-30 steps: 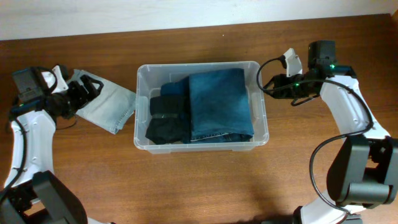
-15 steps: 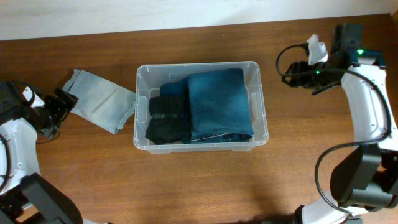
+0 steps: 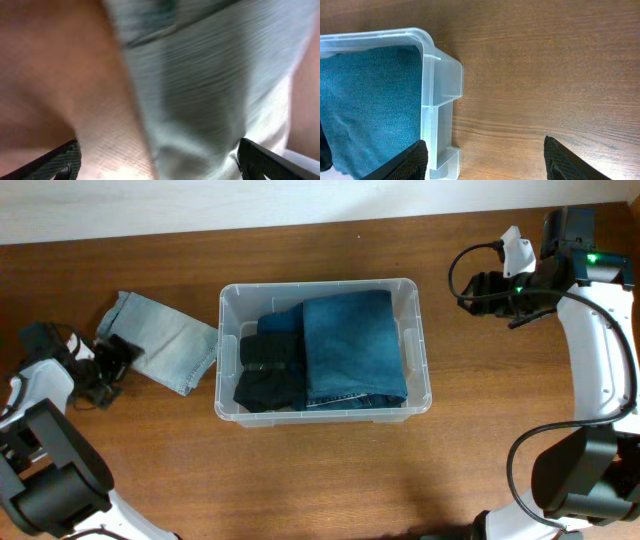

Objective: Pack container
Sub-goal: 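Lower the left gripper and grasp the folded light-blue jeans, then lift the light-blue jeans and lay them in the bin's left half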

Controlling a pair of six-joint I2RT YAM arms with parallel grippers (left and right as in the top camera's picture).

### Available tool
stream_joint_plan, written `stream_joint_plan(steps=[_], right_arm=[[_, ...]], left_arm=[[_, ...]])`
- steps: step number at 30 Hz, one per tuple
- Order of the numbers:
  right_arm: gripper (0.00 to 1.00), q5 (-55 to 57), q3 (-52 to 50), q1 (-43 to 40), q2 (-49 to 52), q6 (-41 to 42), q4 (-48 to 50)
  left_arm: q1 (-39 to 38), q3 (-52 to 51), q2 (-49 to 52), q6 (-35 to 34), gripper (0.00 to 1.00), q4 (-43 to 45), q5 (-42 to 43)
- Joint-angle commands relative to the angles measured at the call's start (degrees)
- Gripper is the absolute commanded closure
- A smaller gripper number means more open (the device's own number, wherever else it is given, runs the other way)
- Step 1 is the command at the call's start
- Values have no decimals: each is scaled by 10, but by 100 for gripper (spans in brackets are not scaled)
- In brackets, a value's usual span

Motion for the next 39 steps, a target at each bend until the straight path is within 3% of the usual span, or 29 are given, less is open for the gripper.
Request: stream_joint_plan(steps=[1,12,14,18,26,30,39], right_arm=[[32,7,9,3,-12,-3,-2],[32,9,9,3,-12,-3,-7],[32,9,9,2,-12,-3,-10],[32,9,9,3,-12,-3,-14],[32,9,9,3,-12,-4,-19],[32,9,9,3,-12,-4,-19],[32,9,9,1,-12,-3,-27]], left_arm=[[-17,1,26,32,0,15,35],[-35,1,33,15,1,9,46],[-37,1,34,15,9,9,46],[-44,1,34,15,42,9,46],[-46,1,34,15,72,14,46],[-46,3,18,24,98,10,74],[-46,29,-164,49,99,7,78]])
